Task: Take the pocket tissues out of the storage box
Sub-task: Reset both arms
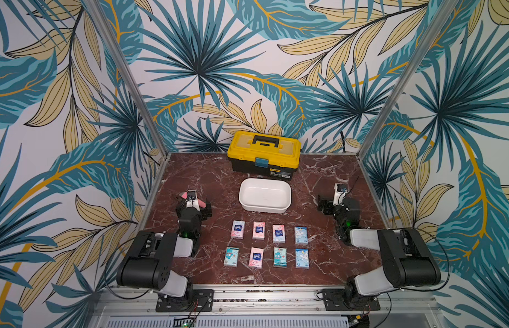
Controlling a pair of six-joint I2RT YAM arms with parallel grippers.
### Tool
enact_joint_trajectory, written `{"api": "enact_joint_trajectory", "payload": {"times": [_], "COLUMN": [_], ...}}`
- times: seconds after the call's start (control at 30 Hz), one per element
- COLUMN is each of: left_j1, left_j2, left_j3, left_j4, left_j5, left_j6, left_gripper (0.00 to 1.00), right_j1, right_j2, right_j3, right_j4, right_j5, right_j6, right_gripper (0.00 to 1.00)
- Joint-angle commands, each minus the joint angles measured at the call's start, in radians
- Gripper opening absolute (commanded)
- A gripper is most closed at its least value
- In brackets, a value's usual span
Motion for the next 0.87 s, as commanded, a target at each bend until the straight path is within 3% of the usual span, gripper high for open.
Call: {"api": "enact_joint_trajectory", "payload": {"times": [0.0, 0.1, 0.17, 0.27, 0.83], "left_j1": [0.027, 0.073, 0.089, 0.088, 0.081], "left_j2": [0.022, -0.024, -0.005, -0.023, -0.018], "left_j3": [0.032, 0.149, 0.12, 0.14, 0.147], "left_j4": [0.092, -0.202, -0.115, -0.185, -0.19], "left_j5": [0.064, 0.101, 0.125, 0.133, 0.162], "left_j6": [0.007, -0.041, -0.048, -0.045, -0.023], "left_gripper": [1.0, 1.0, 1.0, 1.0, 1.0], "right_j1": [-0.002, -0.002, -0.001, -0.002, -0.002], "right_j2": [0.0, 0.0, 0.001, 0.0, 0.0], "right_j3": [0.006, 0.006, 0.006, 0.006, 0.006], "right_j4": [0.013, 0.012, 0.011, 0.011, 0.012], "right_j5": [-0.008, -0.006, -0.006, -0.006, -0.006], "right_j6": [0.008, 0.009, 0.008, 0.008, 0.008], "right_gripper": [0.99, 0.99, 0.99, 0.99, 0.99]}}
